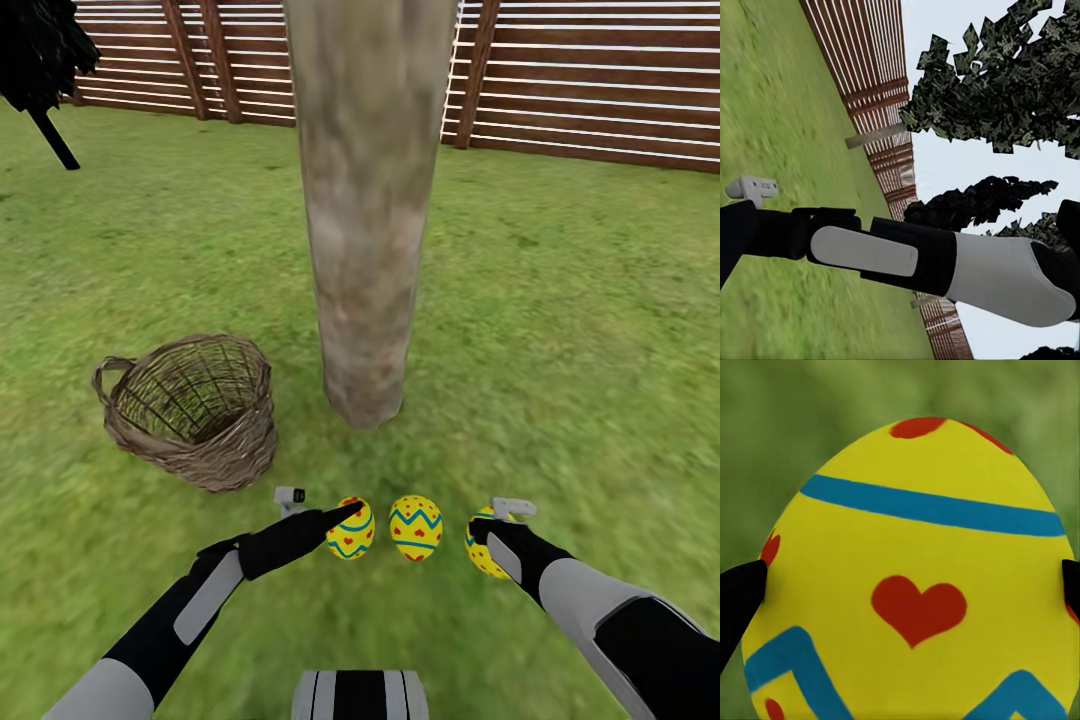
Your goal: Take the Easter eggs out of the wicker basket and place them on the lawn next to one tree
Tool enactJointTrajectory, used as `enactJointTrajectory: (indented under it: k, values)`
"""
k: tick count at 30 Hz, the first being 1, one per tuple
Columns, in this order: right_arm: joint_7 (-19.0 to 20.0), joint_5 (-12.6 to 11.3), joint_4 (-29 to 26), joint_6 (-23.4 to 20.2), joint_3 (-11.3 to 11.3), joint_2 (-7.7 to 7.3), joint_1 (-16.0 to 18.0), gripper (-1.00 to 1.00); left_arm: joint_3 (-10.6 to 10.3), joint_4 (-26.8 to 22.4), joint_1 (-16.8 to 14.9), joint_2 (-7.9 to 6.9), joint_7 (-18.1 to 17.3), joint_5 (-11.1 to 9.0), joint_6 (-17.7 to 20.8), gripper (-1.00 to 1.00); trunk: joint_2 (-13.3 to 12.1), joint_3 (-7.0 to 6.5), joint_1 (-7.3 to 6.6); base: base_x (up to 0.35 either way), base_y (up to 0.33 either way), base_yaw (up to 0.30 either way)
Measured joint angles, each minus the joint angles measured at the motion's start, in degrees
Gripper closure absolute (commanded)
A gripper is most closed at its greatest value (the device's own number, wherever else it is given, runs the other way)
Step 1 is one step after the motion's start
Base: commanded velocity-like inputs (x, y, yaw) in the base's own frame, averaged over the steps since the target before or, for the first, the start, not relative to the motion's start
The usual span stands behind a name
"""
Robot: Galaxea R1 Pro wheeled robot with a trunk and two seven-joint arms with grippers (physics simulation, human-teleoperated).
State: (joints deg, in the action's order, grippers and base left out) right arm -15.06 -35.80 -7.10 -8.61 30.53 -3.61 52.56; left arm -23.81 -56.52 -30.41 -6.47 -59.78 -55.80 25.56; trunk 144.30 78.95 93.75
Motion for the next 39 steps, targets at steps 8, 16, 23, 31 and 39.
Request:
enactJointTrajectory:
  k: [8, 16, 23, 31, 39]
  values:
    - [0.0, 0.0, -0.4, 2.8, 0.1, 1.16, 0.0, 1.00, 0.0, 0.0, 0.0, 0.02, 0.1, 0.0, 0.0, -1.00, 0.0, 0.00, -0.04, 0.307, 0.000, 0.000]
    - [0.1, 5.8, -0.5, 4.9, 0.0, 1.65, 0.0, 1.00, 0.0, 0.0, 0.0, 0.02, 0.0, 0.0, -0.1, -1.00, 0.0, 0.00, 0.00, 0.057, 0.000, 0.016]
    - [0.0, 5.9, -0.5, 4.8, 0.0, 1.64, 0.0, 1.00, 0.0, 0.0, 0.0, 0.02, 0.0, 0.0, -0.1, -1.00, 0.0, 0.22, 0.03, 0.000, 0.000, 0.105]
    - [0.0, 5.8, -0.5, 4.9, 0.0, 1.60, 0.0, 1.00, 0.0, 0.0, 0.0, 0.02, 0.0, 0.0, -0.1, -1.00, 0.1, 1.77, 0.21, 0.000, 0.000, 0.000]
    - [0.0, 5.7, -0.5, 4.9, -0.3, 1.53, 0.0, 1.00, 0.0, 0.0, 0.0, 0.02, 0.0, 0.0, 0.0, -1.00, 0.2, 3.54, 0.42, 0.000, 0.000, 0.000]
